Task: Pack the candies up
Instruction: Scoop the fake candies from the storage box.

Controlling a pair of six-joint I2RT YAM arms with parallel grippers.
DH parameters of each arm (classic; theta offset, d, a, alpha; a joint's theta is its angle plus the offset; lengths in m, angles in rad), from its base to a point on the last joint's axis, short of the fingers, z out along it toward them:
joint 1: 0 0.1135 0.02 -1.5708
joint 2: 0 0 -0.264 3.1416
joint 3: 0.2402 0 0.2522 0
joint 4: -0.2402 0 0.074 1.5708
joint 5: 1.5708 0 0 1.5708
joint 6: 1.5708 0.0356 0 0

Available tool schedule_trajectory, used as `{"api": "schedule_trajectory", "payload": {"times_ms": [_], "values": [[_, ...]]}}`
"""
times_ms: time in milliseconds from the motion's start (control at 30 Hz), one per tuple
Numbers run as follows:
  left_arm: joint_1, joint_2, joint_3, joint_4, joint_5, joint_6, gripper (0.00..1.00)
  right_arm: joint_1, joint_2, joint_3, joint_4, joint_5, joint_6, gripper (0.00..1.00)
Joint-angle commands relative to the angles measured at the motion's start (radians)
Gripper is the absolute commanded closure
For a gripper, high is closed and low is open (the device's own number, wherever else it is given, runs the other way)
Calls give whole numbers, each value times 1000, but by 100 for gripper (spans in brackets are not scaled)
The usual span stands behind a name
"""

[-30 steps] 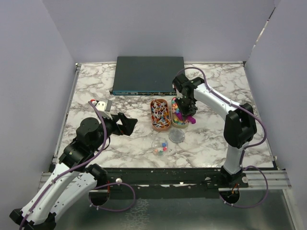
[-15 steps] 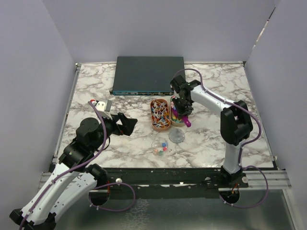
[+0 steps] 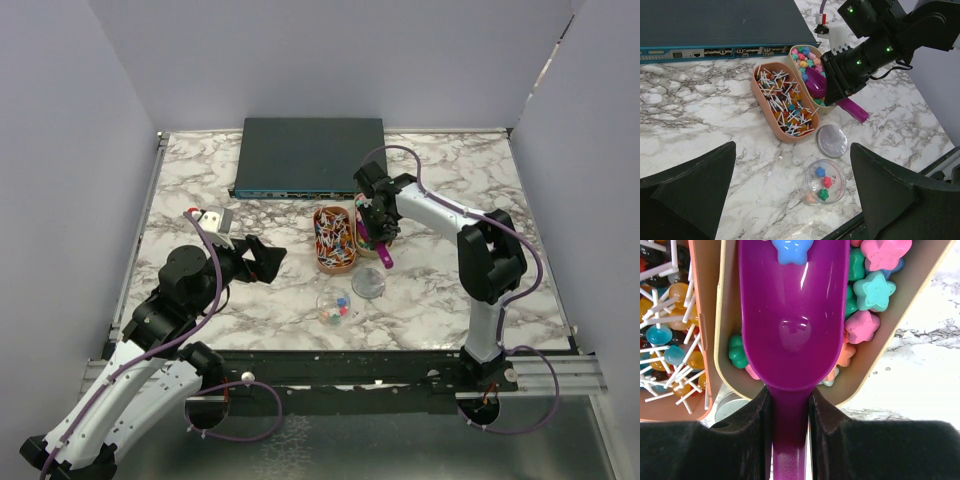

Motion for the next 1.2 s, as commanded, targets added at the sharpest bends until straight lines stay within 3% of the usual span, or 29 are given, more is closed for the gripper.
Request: {"api": "schedule_trajectory", "payload": {"times_ms": [0, 333, 1167], "values": [[6, 4, -12, -13, -12, 11, 3, -3, 41, -14, 62, 81, 35, 99], [6, 9, -11, -13, -13, 11, 3, -4, 41, -68, 128, 95, 48, 99], [10, 36, -13, -13, -15, 6, 3, -3, -218, -278, 272, 132, 41, 99]]}}
